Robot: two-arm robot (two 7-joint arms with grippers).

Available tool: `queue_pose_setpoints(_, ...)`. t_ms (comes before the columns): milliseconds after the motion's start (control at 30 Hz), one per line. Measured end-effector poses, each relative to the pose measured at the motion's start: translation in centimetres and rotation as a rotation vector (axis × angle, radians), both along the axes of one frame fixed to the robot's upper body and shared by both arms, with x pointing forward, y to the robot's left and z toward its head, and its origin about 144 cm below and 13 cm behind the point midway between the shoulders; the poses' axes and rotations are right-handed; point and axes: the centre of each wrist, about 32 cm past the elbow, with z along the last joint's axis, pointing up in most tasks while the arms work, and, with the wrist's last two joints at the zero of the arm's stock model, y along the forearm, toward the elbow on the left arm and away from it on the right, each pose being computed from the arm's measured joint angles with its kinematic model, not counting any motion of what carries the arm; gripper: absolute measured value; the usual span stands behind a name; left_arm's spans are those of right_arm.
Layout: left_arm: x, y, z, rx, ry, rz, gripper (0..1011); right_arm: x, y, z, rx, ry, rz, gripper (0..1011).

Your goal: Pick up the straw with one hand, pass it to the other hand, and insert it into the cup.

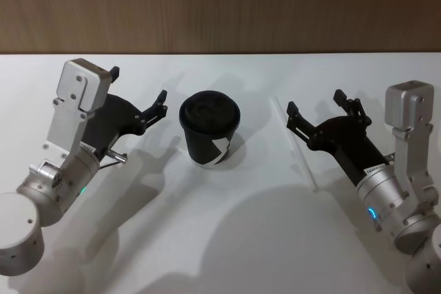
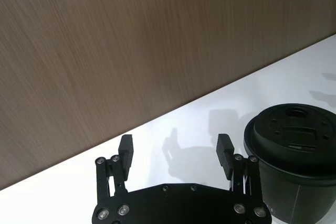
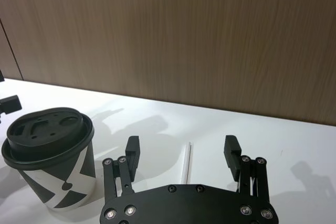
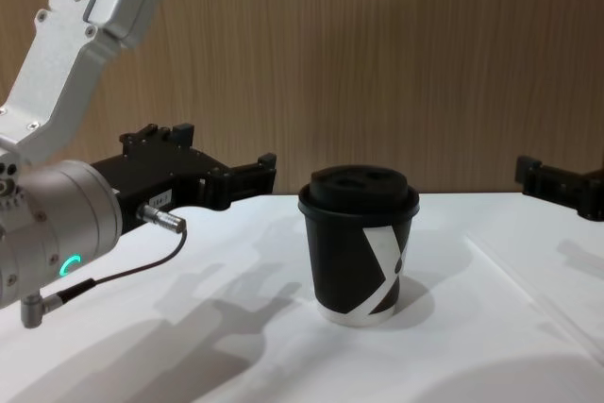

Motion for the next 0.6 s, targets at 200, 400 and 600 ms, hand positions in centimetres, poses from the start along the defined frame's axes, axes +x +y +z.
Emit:
queue_pose_setpoints(200,0.00,0.00,0.00,0.000,0.000,0.000,1001,0.00,0.00,0.00,0.000,0.000,0.000,1001)
queue_pose_setpoints(400,0.00,0.00,0.00,0.000,0.000,0.000,1002,0.00,0.00,0.00,0.000,0.000,0.000,1001)
queue_pose_setpoints(600,0.00,0.00,0.00,0.000,0.000,0.000,1001,0.00,0.00,0.00,0.000,0.000,0.000,1001)
